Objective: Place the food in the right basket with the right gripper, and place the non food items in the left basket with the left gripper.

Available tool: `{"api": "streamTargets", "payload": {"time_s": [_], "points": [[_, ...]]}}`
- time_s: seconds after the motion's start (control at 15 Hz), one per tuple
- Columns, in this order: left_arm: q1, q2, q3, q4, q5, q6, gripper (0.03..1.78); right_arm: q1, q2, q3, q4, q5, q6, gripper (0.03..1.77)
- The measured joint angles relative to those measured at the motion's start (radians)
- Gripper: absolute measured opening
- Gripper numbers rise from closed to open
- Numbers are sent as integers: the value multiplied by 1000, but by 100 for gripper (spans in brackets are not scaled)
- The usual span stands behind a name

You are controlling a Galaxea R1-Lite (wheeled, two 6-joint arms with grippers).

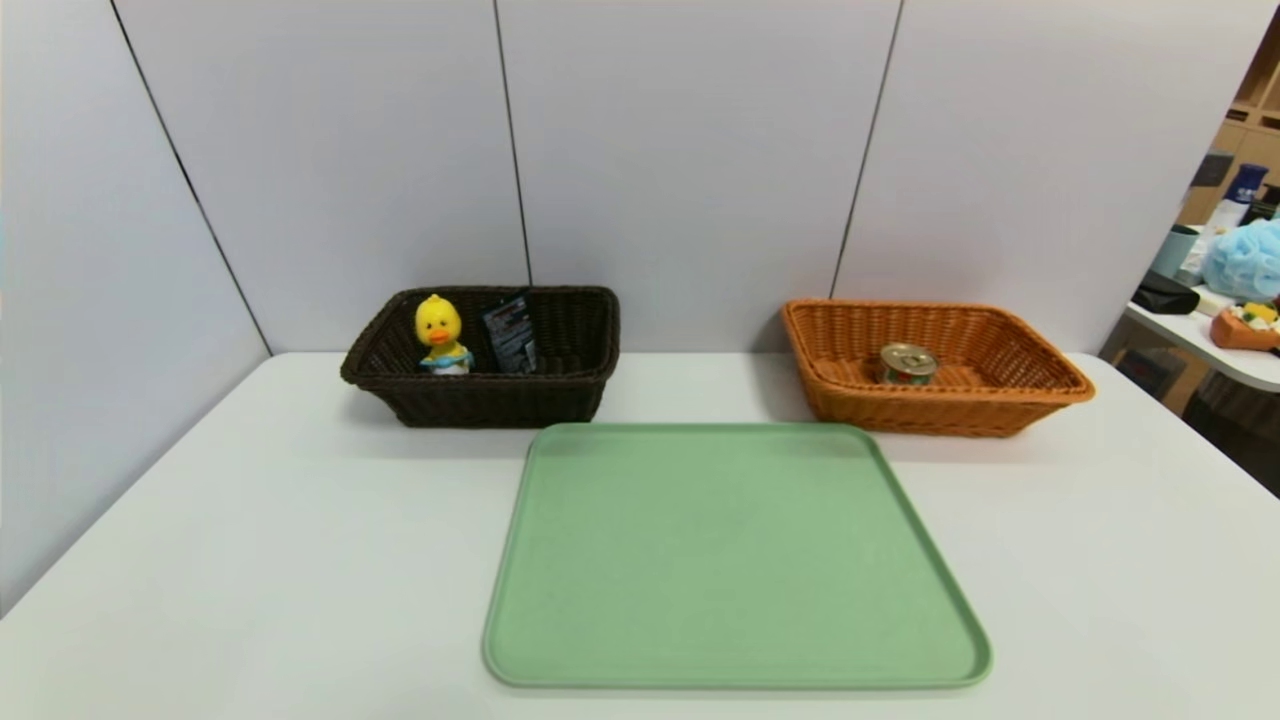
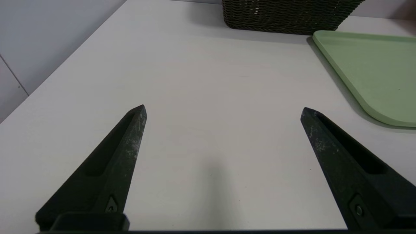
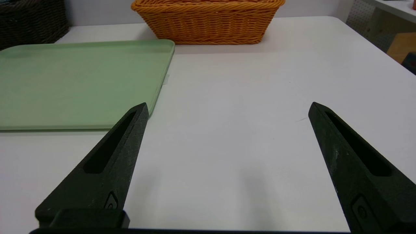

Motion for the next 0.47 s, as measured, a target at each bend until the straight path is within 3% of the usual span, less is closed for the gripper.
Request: {"api": "streamTargets", "payload": {"time_s": [0.47], "points": [[0, 0, 0, 0, 0, 0, 169, 0, 0, 0, 0, 0, -2, 170]]}}
